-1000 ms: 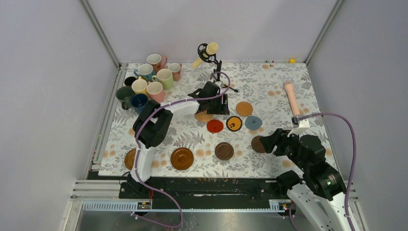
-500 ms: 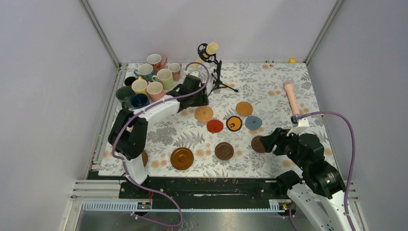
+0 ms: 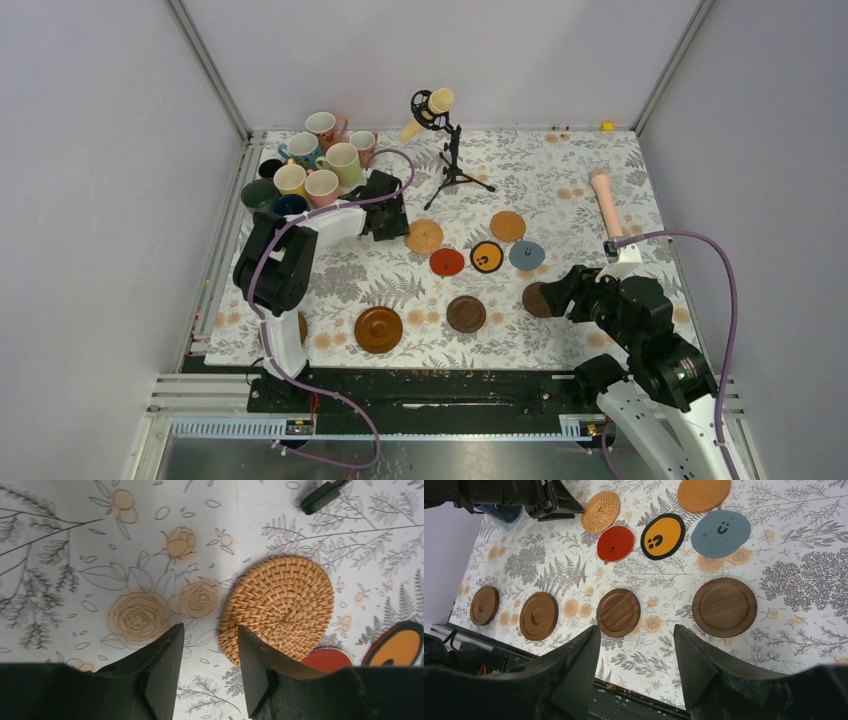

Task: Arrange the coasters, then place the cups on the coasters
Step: Move the coaster to the center of the board.

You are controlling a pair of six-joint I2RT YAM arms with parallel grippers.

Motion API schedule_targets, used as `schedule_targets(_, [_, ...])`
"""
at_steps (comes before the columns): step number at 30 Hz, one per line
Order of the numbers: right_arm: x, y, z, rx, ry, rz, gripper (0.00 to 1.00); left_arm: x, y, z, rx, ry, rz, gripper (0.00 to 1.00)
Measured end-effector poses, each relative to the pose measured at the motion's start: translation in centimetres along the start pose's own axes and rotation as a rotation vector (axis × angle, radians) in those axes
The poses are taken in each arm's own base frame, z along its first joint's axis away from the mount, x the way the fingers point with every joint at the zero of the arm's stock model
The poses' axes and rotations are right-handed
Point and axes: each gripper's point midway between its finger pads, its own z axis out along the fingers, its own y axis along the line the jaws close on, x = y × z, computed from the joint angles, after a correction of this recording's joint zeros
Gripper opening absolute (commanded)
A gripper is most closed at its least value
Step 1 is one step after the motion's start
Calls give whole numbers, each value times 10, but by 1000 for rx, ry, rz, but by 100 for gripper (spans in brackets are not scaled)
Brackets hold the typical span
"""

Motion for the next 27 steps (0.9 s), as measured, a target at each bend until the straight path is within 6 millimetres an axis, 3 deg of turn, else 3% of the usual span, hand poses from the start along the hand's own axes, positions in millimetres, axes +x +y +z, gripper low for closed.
schedule_targets(21, [1,0,2,5,9,0,64,13,-54,11,223,53,-55,40])
schedule_targets(27, [1,-1,2,5,9,0,64,13,-68,14,263,53,-48,45])
